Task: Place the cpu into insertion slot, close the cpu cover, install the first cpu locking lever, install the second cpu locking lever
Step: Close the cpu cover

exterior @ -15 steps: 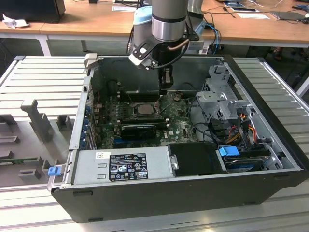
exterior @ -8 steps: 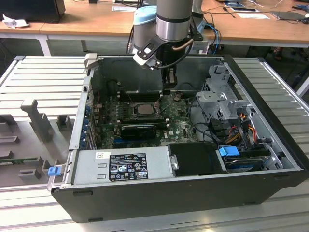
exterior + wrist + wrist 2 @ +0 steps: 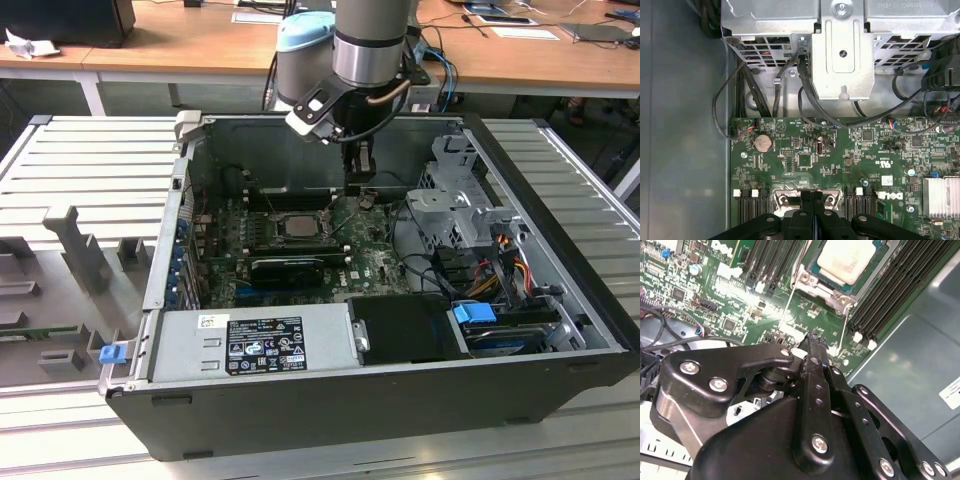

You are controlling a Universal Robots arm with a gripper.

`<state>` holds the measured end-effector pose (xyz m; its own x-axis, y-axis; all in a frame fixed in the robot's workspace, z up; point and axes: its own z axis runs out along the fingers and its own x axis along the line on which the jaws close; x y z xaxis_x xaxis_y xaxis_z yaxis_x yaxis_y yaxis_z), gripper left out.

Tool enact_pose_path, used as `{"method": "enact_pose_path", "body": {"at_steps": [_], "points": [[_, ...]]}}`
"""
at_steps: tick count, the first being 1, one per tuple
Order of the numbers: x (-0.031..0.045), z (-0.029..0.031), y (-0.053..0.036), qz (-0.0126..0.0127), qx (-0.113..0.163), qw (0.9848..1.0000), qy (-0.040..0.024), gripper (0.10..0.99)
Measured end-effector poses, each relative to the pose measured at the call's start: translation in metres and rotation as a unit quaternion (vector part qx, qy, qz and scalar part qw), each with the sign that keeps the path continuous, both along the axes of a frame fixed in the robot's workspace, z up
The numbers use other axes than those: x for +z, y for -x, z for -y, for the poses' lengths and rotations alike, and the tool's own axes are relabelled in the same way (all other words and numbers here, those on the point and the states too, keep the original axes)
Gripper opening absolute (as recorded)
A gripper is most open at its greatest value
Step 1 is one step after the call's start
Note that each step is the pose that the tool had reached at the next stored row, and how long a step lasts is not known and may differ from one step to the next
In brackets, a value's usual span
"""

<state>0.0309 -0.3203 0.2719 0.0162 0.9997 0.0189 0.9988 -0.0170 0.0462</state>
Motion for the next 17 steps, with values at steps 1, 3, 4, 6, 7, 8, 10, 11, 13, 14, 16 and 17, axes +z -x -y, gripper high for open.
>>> {"method": "enact_pose_path", "body": {"at_steps": [1,3,4,6,7,8,10,11,13,14,16,17], "points": [[0.0,0.0,-0.0022,0.0,0.0,1.0,0.0001,0.106],[-0.0003,0.0,-0.006,0.0,0.0,1.0,0.0001,0.106],[-0.0007,0.0,-0.0079,0.0,0.0,1.0,0.0001,0.106],[-0.0024,0.0,-0.0133,0.0,0.001,1.0,0.0001,0.106],[-0.0037,0.0,-0.017,0.0,0.002,1.0,0.0001,0.106],[-0.0053,-0.0001,-0.0195,0.0,0.002,1.0,0.0001,0.106],[-0.0124,-0.0002,-0.0224,0.0,0.002,1.0,0.0,0.106],[-0.0163,-0.0002,-0.0232,0.0,0.002,1.0,0.0001,0.106],[-0.0183,-0.0003,-0.0233,-0.0019,0.002,1.0,0.0,0.106],[-0.0183,-0.0002,-0.0233,-0.0049,0.002,1.0,0.0001,0.106],[-0.0185,-0.0002,-0.0233,-0.014,0.002,0.9999,0.0001,0.106],[-0.0184,-0.0002,-0.0232,-0.0169,0.002,0.9999,0.0001,0.106]]}}
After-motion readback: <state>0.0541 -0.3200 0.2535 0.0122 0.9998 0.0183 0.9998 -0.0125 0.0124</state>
